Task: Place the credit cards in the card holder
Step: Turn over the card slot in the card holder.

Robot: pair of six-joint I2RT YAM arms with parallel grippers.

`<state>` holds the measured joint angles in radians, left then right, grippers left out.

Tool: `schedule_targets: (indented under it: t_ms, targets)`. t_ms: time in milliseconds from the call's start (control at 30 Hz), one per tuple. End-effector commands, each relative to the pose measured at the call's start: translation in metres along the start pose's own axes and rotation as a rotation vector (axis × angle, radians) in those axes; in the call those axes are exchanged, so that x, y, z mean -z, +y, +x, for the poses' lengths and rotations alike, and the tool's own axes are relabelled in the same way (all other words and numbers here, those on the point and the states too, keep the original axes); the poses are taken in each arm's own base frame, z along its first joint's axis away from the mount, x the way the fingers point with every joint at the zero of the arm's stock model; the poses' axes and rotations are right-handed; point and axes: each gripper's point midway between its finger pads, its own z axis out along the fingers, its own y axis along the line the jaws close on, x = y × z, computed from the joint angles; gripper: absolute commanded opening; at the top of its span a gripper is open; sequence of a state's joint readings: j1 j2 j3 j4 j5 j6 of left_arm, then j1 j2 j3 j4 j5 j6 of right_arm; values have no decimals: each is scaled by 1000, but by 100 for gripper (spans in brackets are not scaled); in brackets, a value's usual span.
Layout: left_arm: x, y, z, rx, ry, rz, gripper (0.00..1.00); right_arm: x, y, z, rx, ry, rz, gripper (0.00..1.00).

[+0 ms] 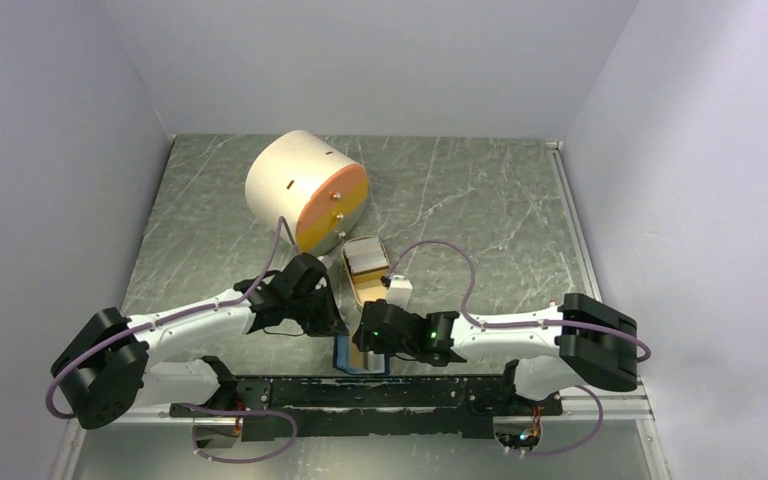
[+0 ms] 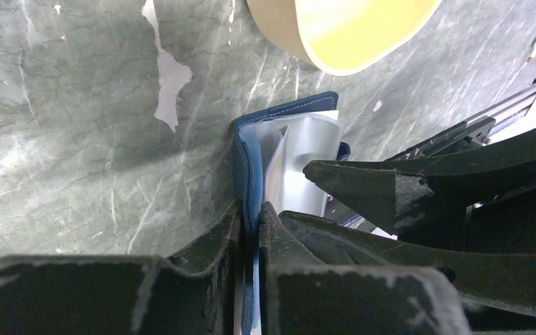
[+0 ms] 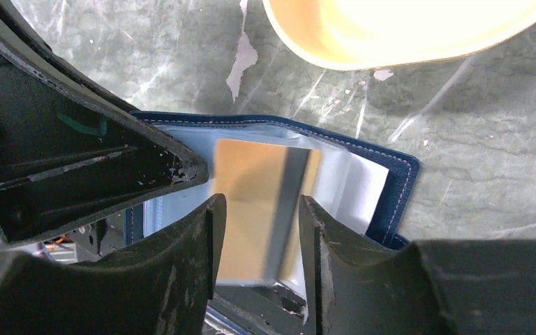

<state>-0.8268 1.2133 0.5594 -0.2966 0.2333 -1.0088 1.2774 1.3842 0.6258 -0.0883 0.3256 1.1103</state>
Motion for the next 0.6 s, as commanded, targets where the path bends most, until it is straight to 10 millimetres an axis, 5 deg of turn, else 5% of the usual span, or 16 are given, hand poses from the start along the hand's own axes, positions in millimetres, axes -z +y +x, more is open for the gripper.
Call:
schedule_targets:
  t_ms: [0,567]
  targets:
    - [7,-10,6,-28,26,54,9,5,-8,-4,-19,-36,-10,46]
    - [13,-33,13,-53,63,195,9,-8,-33,13,-42,-5,12,32]
